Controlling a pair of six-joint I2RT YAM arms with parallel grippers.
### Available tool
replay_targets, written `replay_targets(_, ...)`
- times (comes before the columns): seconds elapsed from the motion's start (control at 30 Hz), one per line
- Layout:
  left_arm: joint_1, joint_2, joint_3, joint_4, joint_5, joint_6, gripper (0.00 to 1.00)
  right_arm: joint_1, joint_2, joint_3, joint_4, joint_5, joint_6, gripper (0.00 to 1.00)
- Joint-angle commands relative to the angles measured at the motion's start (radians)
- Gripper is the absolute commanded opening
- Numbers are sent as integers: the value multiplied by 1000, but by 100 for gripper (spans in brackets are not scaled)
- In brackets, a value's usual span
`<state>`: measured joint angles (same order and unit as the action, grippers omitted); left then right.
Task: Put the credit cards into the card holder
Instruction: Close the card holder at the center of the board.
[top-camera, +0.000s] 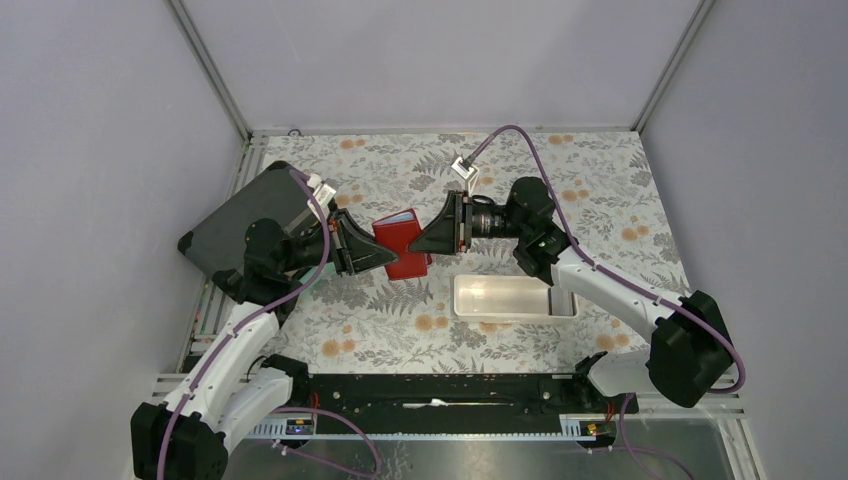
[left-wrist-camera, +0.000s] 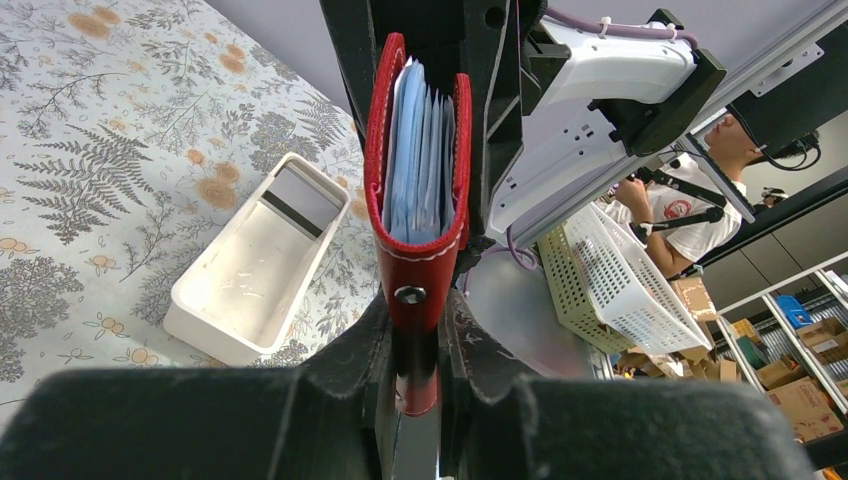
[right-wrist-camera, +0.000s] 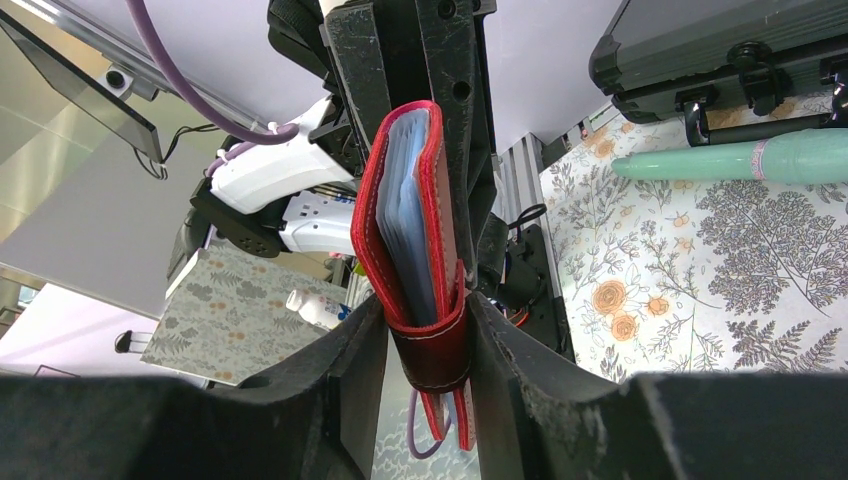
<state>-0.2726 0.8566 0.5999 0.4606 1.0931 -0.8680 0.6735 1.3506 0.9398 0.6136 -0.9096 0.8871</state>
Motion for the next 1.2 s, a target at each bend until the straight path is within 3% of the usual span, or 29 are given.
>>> replay_targets(0.0,8,-6,38,35,-30,19,0,15,-20,51,26,-30,-3,40)
replay_targets(1.17,16,10,35,-2,-69,30,0,80,38,54,-27,30,-69,34)
